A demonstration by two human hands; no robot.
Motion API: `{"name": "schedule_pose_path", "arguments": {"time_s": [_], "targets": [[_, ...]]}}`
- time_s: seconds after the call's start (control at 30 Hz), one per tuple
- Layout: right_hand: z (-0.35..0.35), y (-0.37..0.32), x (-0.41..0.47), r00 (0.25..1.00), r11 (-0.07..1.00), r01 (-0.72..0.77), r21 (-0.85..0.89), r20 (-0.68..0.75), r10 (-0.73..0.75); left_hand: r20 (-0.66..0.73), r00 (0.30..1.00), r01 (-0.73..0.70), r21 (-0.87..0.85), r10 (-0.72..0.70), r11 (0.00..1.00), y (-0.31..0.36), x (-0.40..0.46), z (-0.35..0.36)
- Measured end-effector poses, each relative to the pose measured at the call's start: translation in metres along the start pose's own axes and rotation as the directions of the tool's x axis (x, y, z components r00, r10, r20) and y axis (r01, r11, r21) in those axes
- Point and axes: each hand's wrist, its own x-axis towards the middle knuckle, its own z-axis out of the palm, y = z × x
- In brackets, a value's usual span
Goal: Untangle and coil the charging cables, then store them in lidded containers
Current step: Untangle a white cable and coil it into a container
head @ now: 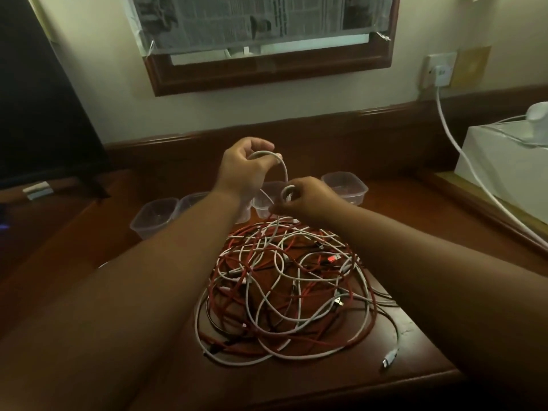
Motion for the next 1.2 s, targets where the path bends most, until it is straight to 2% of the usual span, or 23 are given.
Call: {"name": "schedule_pose_path", "arguments": {"time_s": [0.07,0.13,0.23,0.3,0.37,0.47,0.5,0.57,0.6,0.67,0.73,0.8,0.87,0.9,0.93,1.0,1.03,1.1,1.2], "targets": [[0.005,0.003,0.004,0.999,0.996,-0.015,0.09,-0.03,0.018,-0.006,0.999,0.031,-0.06,-0.031,0.998,0.0,0.004,0.001],[0.012,0.006,0.005,0.999,0.975,-0.049,0.216,-0.002,0.05,0.01,0.998,0.07,-0.119,-0.069,0.99,0.001,0.006,0.003],[0.021,0.009,0.003,0.991,0.977,-0.104,0.187,0.105,0.085,0.025,0.996,0.085,-0.176,-0.081,0.981,0.003,0.005,0.005],[0.025,0.008,0.001,0.988,0.972,-0.127,0.199,0.114,0.106,0.031,0.998,0.06,-0.161,-0.056,0.985,0.004,0.002,0.005],[0.026,0.006,-0.001,0.993,0.96,-0.114,0.257,0.036,0.108,0.014,1.0,0.026,-0.162,-0.024,0.986,0.003,-0.003,0.004],[0.021,0.0,-0.001,0.955,0.914,-0.046,0.403,-0.251,0.159,0.014,0.997,0.074,-0.211,-0.072,0.975,-0.013,-0.013,0.004],[0.017,-0.002,0.0,0.929,0.89,-0.022,0.455,-0.32,0.186,0.07,0.989,0.143,-0.195,-0.131,0.97,-0.02,-0.018,0.006],[0.01,-0.008,0.001,0.913,0.837,-0.004,0.548,-0.34,0.227,0.255,0.934,0.27,-0.041,-0.251,0.962,-0.039,-0.032,0.01],[0.007,-0.011,0.001,0.916,0.809,-0.007,0.588,-0.32,0.24,0.335,0.902,0.255,0.101,-0.274,0.962,-0.048,-0.04,0.013],[0.001,-0.016,-0.001,0.921,0.736,-0.002,0.677,-0.286,0.265,0.428,0.868,0.113,0.324,-0.252,0.939,-0.063,-0.053,0.017],[-0.005,-0.021,-0.006,0.919,0.61,0.02,0.792,-0.254,0.3,0.436,0.871,0.054,0.374,-0.227,0.926,-0.071,-0.06,0.02],[-0.012,-0.024,-0.012,0.911,0.457,0.04,0.888,-0.221,0.349,0.378,0.886,0.141,0.333,-0.269,0.932,-0.077,-0.061,0.015],[-0.019,-0.021,-0.017,0.914,0.394,0.063,0.917,-0.211,0.345,0.313,0.894,0.256,0.229,-0.32,0.939,-0.079,-0.061,0.008],[-0.023,-0.018,-0.02,0.924,0.429,0.069,0.901,-0.22,0.313,0.285,0.903,0.271,0.198,-0.32,0.942,-0.079,-0.059,0.004],[-0.026,-0.015,-0.021,0.934,0.524,0.075,0.848,-0.243,0.26,0.256,0.917,0.258,0.203,-0.306,0.945,-0.077,-0.057,0.001],[-0.028,-0.008,-0.024,0.953,0.81,0.082,0.581,-0.284,0.108,0.199,0.949,0.199,0.23,-0.246,0.953,-0.067,-0.051,-0.003],[-0.028,-0.006,-0.025,0.961,0.913,0.075,0.402,-0.274,0.042,0.181,0.961,0.164,0.228,-0.207,0.96,-0.061,-0.046,-0.003],[-0.026,-0.006,-0.027,0.983,0.987,0.019,0.157,-0.182,0.01,0.168,0.976,0.095,0.239,-0.137,0.966,-0.045,-0.038,-0.001],[-0.023,-0.011,-0.028,0.997,0.993,-0.066,0.095,-0.034,0.07,0.165,0.986,-0.082,0.314,0.031,0.946,-0.021,-0.027,0.001]]}}
